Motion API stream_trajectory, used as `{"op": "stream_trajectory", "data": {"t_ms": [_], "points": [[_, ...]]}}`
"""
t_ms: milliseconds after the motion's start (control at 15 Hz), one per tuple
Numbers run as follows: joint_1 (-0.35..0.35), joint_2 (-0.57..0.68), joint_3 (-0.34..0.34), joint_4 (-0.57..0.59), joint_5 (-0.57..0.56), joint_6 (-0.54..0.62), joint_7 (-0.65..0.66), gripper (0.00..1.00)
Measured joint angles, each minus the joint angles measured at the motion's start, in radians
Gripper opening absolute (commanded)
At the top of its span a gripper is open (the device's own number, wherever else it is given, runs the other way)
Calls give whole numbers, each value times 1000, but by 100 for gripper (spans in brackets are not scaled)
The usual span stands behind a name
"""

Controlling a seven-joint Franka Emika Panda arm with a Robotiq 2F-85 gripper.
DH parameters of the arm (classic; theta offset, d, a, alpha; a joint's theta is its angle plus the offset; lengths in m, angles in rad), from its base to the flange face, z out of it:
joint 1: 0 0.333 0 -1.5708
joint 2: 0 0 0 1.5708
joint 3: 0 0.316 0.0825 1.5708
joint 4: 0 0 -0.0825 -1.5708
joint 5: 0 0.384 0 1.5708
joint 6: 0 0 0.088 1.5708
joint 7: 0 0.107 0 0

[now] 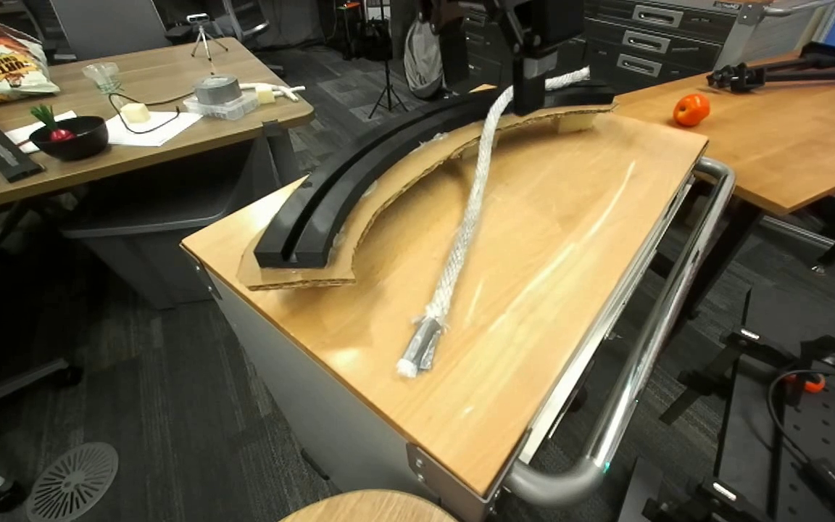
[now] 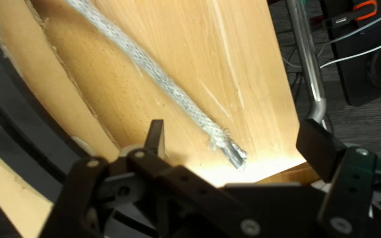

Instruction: Take the rope and put it on the table

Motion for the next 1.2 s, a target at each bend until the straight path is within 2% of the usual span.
{"op": "stream_trajectory", "data": {"t_ms": [333, 533, 667, 867, 1200], "points": [[37, 37, 25, 4, 22, -14, -211, 100], [39, 39, 24, 8, 24, -10, -374, 100], [38, 39, 23, 17, 30, -10, -427, 100], [38, 40, 23, 18, 33, -4, -428, 100], [17, 88, -10, 11, 33, 133, -255, 100]]}}
